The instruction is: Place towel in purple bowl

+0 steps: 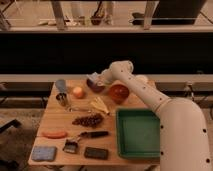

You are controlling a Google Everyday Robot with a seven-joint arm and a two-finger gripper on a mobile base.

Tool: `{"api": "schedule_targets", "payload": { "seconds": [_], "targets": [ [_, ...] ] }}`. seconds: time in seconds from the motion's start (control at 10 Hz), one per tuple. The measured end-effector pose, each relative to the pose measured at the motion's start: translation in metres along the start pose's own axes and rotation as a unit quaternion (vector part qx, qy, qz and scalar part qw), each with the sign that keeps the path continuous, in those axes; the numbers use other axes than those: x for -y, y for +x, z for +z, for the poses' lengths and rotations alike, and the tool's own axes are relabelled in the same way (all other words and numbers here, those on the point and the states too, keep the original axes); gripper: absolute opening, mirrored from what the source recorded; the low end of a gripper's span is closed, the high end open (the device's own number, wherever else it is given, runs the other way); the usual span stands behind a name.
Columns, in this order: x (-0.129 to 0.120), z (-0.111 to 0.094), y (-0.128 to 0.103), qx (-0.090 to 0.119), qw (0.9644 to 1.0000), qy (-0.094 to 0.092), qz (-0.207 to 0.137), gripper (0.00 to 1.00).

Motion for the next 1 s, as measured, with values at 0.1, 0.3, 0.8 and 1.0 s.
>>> {"api": "schedule_targets", "payload": {
  "seconds": [0.1, 0.3, 0.8, 1.0],
  "targets": [
    [0.0, 0.004, 0.001, -0.002, 1.0, 0.002, 0.003, 0.03],
    [0.0, 0.004, 0.005, -0.006, 0.9999, 0.007, 0.008, 0.03],
    [0.024, 0.001, -0.024, -0.029, 0.9995, 0.007, -0.006, 0.37],
    [0.027, 0.0, -0.03, -0.031, 0.9994, 0.009, -0.013, 0.55]
  ]
}}
